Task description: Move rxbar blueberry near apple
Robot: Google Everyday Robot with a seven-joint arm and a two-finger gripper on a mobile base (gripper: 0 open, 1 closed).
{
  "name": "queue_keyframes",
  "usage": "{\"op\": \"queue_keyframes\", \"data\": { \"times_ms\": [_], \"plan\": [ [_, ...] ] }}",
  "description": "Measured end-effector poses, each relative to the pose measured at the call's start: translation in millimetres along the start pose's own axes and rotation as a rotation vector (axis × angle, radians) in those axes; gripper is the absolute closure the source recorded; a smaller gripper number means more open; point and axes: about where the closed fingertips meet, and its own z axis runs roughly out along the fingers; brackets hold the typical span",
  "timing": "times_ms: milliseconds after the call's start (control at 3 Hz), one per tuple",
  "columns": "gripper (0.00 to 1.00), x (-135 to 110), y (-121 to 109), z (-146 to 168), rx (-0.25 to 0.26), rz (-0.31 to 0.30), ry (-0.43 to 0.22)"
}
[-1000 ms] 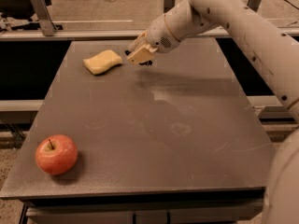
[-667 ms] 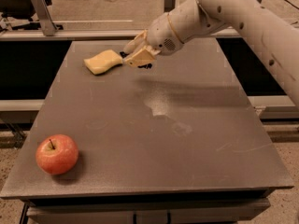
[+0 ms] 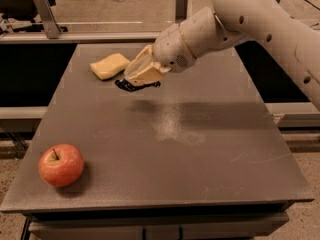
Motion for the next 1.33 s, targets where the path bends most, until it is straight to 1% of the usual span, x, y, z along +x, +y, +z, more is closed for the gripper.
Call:
{"op": "queue_keyframes", "data": {
  "times_ms": [333, 667, 1000, 1333],
  "plan": [
    [1.0, -16.4, 17.6, 13.1, -0.026, -0.075, -0.07],
    [1.0, -54.7, 78.1, 39.7, -0.1, -0.218, -0.187],
    [1.0, -79.7, 145.7, 73.7, -0.192, -0.362, -0.225],
    [1.0, -79.9, 145.5, 73.6, -0.192, -0.363, -0.225]
  ]
}}
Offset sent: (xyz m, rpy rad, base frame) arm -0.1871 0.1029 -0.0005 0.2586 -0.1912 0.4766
